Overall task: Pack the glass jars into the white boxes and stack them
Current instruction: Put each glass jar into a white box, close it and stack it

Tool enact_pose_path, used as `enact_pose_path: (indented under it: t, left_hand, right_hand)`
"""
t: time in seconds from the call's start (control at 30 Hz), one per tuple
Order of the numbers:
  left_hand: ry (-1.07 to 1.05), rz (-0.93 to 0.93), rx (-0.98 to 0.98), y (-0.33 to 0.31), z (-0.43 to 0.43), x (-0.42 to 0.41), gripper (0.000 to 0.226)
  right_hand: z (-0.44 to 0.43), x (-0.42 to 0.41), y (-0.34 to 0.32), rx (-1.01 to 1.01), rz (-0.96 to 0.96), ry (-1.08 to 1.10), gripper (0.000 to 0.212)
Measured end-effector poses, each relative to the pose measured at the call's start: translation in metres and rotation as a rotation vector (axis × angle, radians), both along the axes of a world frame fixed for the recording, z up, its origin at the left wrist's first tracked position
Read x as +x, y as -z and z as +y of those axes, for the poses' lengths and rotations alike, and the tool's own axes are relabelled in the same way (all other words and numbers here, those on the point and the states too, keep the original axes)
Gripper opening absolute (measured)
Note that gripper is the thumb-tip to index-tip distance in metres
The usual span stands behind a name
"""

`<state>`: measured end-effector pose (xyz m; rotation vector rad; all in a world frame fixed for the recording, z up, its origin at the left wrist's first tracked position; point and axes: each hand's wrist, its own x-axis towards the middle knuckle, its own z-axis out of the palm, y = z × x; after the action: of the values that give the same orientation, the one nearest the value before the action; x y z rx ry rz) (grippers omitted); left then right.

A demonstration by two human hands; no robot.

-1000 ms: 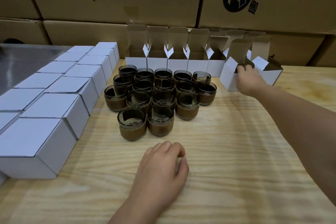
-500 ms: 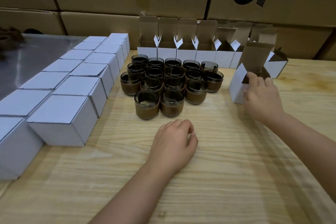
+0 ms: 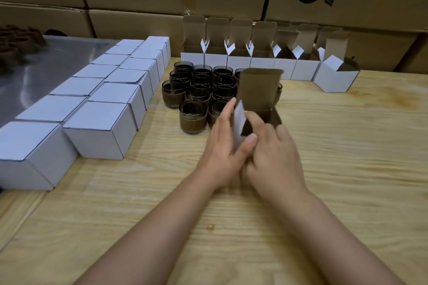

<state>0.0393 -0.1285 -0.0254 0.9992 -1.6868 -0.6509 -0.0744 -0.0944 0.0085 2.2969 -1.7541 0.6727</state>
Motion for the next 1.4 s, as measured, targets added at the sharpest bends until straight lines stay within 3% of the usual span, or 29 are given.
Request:
enact_pose_path:
  t: [0.07,0.13,0.2,0.3,0.43,0.5,0.57,0.67,0.77,0.97,1.2,1.4]
  left_hand:
    - [0.031,0.075,-0.022,-0.001,-0.003,0.001,0.074]
    - [-0.01,0.082,-0.027,-0.002,-0.004,0.001,0.064]
    - [-0.074,0.067,-0.039,0.0,-0.006,0.002,0.054]
    - [-0.082,0.013,-0.055,0.003,-0.006,0.004,0.047]
    - [-0.087,0.003,-0.042,0.001,-0.004,0.004,0.039]
    - [-0.078,0.03,-0.033,-0.001,-0.002,0.004,0.035]
    - [-0.084,0.049,-0.034,-0.001,-0.002,0.005,0.027]
    - [-0.104,0.086,-0.018,-0.001,-0.002,0.005,0.024]
    - [-0.131,0.144,-0.033,-0.001,-0.002,0.006,0.023]
    - [-0.116,0.346,0.113,-0.002,-0.002,0.007,0.01]
    - [0.051,0.458,0.189,-0.009,-0.002,0.01,0.031]
    - [0.041,0.483,0.219,-0.011,0.001,0.009,0.046]
  right_hand:
    - [0.002,0.009,-0.003,0.014,-0.143,-0.069,0.06]
    - [0.003,0.009,-0.009,-0.005,-0.305,-0.137,0.047]
    - [0.001,0.001,-0.013,-0.167,-0.484,-0.241,0.029]
    - [-0.008,-0.011,-0.011,-0.454,-0.51,-0.208,0.025]
    - [-0.024,-0.017,0.002,-0.155,-0.747,-0.165,0.016]
    - [-0.026,-0.018,0.005,-0.175,-0.874,-0.157,0.015]
    - [-0.029,-0.023,0.009,-0.196,-1.052,-0.119,0.019]
    - [-0.035,-0.035,0.02,-0.03,-1.313,-0.003,0.028]
    - [-0.036,-0.043,0.026,0.119,-1.445,-0.047,0.044]
    - [-0.037,-0.049,0.023,0.216,-1.514,-0.208,0.052]
    - [-0.036,-0.06,0.017,0.326,-1.432,-0.33,0.062]
    - [-0.035,-0.055,0.026,0.318,-1.439,-0.409,0.061]
